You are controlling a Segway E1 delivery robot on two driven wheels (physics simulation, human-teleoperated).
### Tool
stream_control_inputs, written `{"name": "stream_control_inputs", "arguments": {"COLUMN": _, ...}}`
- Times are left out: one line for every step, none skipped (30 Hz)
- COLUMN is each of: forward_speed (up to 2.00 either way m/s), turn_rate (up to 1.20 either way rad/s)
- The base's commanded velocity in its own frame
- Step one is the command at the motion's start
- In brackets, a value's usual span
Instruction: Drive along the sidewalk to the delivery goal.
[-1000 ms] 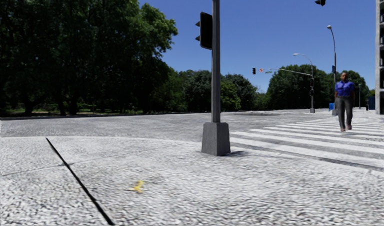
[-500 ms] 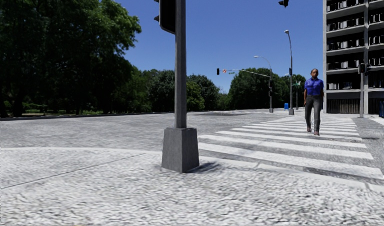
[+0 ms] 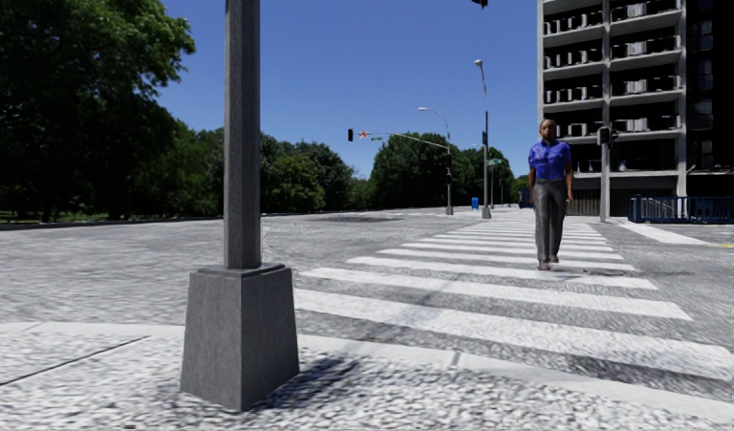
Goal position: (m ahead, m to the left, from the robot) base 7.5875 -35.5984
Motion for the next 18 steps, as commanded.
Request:
{"name": "stream_control_inputs", "arguments": {"forward_speed": 1.78, "turn_rate": -0.5}}
{"name": "stream_control_inputs", "arguments": {"forward_speed": 1.78, "turn_rate": -0.5}}
{"name": "stream_control_inputs", "arguments": {"forward_speed": 1.78, "turn_rate": -0.5}}
{"name": "stream_control_inputs", "arguments": {"forward_speed": 1.78, "turn_rate": -0.5}}
{"name": "stream_control_inputs", "arguments": {"forward_speed": 1.78, "turn_rate": -0.47}}
{"name": "stream_control_inputs", "arguments": {"forward_speed": 1.78, "turn_rate": -0.47}}
{"name": "stream_control_inputs", "arguments": {"forward_speed": 1.79, "turn_rate": -0.3}}
{"name": "stream_control_inputs", "arguments": {"forward_speed": 1.8, "turn_rate": 0.0}}
{"name": "stream_control_inputs", "arguments": {"forward_speed": 1.8, "turn_rate": 0.0}}
{"name": "stream_control_inputs", "arguments": {"forward_speed": 1.81, "turn_rate": 0.0}}
{"name": "stream_control_inputs", "arguments": {"forward_speed": 1.81, "turn_rate": 0.0}}
{"name": "stream_control_inputs", "arguments": {"forward_speed": 1.81, "turn_rate": 0.0}}
{"name": "stream_control_inputs", "arguments": {"forward_speed": 1.81, "turn_rate": 0.0}}
{"name": "stream_control_inputs", "arguments": {"forward_speed": 1.81, "turn_rate": 0.0}}
{"name": "stream_control_inputs", "arguments": {"forward_speed": 1.81, "turn_rate": 0.0}}
{"name": "stream_control_inputs", "arguments": {"forward_speed": 1.82, "turn_rate": 0.0}}
{"name": "stream_control_inputs", "arguments": {"forward_speed": 1.82, "turn_rate": 0.0}}
{"name": "stream_control_inputs", "arguments": {"forward_speed": 1.84, "turn_rate": 0.0}}
